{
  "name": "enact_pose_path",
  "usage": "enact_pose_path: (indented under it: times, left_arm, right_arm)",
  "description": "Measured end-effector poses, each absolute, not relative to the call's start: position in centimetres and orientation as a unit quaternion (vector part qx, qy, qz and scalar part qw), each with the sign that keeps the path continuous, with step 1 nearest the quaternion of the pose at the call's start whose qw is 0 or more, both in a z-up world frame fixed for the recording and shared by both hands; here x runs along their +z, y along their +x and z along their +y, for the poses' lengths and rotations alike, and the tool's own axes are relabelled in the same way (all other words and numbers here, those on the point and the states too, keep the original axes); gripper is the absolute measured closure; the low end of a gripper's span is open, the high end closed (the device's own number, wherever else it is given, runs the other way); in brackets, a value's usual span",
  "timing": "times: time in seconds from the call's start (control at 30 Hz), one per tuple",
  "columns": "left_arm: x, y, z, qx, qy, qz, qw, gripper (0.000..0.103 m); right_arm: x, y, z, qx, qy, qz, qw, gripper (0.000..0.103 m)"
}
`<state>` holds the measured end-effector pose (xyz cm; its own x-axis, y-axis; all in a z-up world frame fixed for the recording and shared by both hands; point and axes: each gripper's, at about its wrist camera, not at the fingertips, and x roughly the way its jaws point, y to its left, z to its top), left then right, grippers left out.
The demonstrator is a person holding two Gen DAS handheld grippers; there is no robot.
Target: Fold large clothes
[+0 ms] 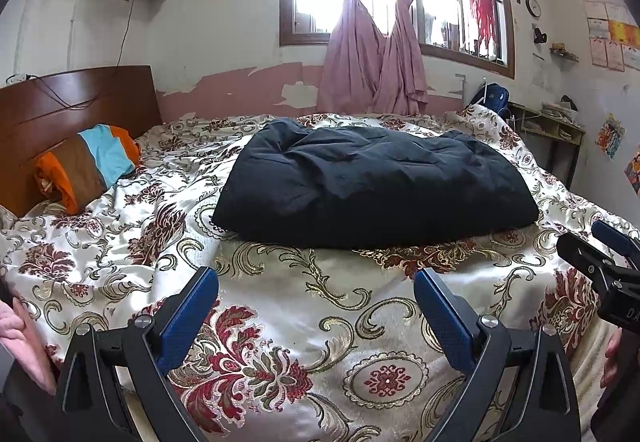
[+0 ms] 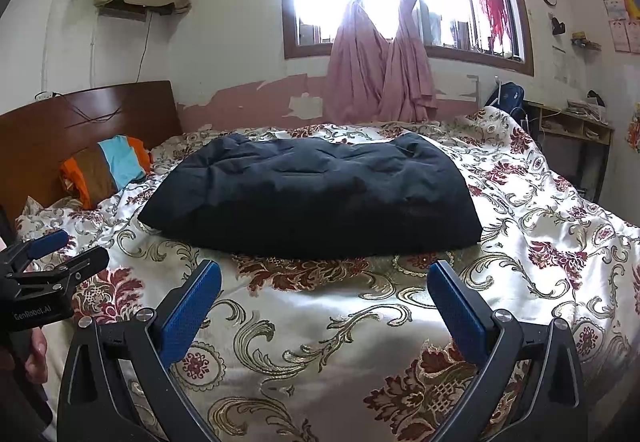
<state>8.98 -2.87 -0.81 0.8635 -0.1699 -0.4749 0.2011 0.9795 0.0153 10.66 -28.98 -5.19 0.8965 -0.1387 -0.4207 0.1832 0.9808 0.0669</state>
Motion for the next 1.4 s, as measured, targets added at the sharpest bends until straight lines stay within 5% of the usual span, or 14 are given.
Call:
enact_pose_path:
  times: [1.4]
  left_arm:
    - [-0.52, 8.95, -3.19, -0.098, 0.031, 0.239, 0.966, 0.004]
  right_arm:
    - [-4.88, 10.46, -29.19, -0.084, 0.054, 0.209, 0.973, 0.002]
